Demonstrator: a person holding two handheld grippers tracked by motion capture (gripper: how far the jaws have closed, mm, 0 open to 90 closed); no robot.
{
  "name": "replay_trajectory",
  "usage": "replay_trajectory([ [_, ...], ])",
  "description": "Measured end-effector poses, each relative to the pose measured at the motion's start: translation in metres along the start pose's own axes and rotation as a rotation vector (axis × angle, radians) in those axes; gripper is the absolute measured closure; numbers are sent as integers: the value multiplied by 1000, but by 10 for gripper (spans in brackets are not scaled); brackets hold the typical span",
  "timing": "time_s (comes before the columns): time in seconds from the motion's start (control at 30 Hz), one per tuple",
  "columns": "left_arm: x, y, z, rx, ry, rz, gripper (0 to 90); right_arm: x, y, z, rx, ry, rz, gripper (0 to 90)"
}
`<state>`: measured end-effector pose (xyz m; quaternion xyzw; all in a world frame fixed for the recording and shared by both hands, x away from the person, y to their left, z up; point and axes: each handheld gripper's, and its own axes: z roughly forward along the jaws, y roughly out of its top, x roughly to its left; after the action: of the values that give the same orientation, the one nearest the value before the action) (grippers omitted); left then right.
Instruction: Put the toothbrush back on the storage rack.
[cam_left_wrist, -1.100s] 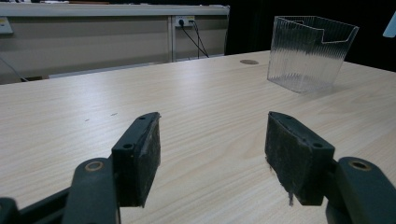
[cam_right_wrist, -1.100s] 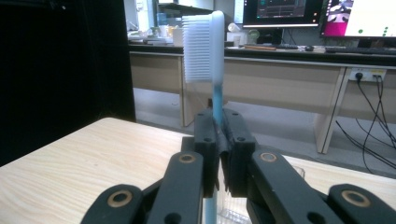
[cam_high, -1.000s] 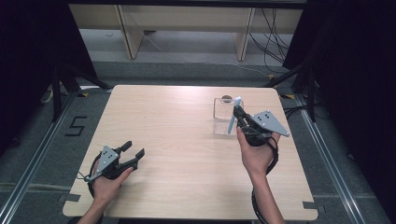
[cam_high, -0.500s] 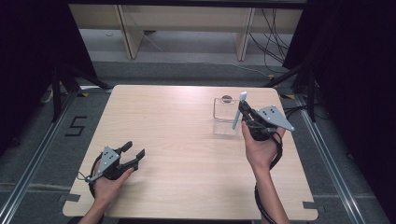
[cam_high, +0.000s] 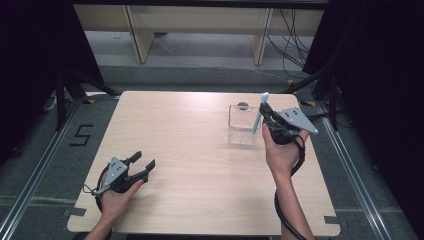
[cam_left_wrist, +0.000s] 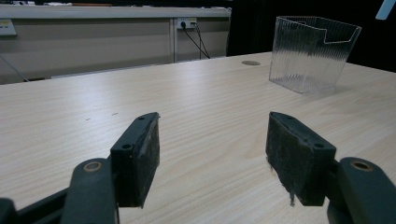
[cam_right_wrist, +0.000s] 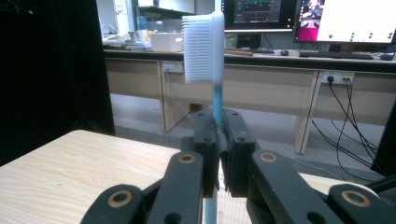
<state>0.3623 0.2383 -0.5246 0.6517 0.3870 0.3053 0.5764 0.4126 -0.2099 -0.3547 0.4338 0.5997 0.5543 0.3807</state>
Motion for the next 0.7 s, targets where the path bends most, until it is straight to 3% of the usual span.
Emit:
replay_trajectory([
  [0.7,-1,0,0,-1,0,-4,345,-18,7,17,3,-58,3,861],
])
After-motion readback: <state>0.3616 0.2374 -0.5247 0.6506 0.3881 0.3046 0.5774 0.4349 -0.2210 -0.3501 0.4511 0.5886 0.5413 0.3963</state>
